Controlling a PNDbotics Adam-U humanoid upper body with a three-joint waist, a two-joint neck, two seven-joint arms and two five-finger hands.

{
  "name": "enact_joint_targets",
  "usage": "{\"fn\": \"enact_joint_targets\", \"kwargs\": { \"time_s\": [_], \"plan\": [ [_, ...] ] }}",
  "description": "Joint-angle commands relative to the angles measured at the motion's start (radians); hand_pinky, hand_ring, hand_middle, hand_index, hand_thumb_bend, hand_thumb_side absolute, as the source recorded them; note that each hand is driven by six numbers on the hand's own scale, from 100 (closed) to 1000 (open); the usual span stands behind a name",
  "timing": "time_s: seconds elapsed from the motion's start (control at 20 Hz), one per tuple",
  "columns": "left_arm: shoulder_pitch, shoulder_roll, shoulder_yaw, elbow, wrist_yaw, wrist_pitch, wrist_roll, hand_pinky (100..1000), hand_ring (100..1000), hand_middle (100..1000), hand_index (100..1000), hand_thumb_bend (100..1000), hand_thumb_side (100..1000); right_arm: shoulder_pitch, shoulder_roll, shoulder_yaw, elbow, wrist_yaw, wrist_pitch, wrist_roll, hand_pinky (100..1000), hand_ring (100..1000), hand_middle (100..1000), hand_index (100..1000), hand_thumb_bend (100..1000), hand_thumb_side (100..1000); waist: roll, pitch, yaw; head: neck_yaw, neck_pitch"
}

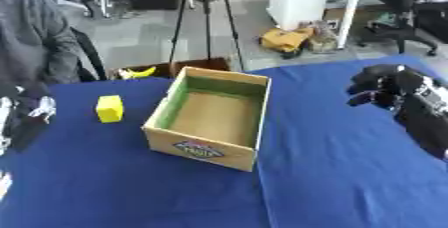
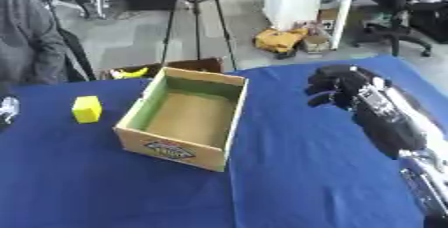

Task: Pick up objects on the table and place them in the box.

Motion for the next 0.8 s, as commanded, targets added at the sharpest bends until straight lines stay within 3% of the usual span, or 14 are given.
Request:
{"fn": "enact_joint_targets", "kwargs": {
  "time_s": [0.05,0.35,0.5,0.6,0.8],
  "plan": [
    [-0.077,0.046,0.033,0.115,-0.14,-0.018,-0.093,666,690,687,851,251,509,-0.016,-0.036,0.004,-0.027,0.019,-0.002,0.014,687,739,714,797,100,731,0.005,-0.005,-0.014,0.019,-0.026],
    [-0.181,0.015,0.088,0.239,-0.329,-0.013,-0.119,687,718,723,853,389,481,-0.025,-0.041,0.017,-0.034,0.043,-0.001,0.031,687,739,714,797,100,739,0.035,0.018,-0.069,0.05,-0.04],
    [-0.202,0.002,0.094,0.26,-0.376,-0.008,-0.131,685,725,746,867,578,514,-0.03,-0.042,0.021,-0.037,0.051,0.0,0.037,687,740,714,797,100,742,0.047,0.027,-0.091,0.058,-0.046],
    [-0.21,-0.001,0.097,0.267,-0.398,-0.006,-0.155,690,730,754,874,617,512,-0.032,-0.042,0.023,-0.039,0.056,0.001,0.04,687,740,714,797,100,744,0.053,0.032,-0.104,0.061,-0.052],
    [-0.217,-0.007,0.111,0.271,-0.431,0.018,-0.163,681,722,757,877,604,518,-0.032,-0.043,0.023,-0.042,0.065,0.001,0.042,687,740,714,797,100,748,0.063,0.043,-0.121,0.071,-0.062]
  ]
}}
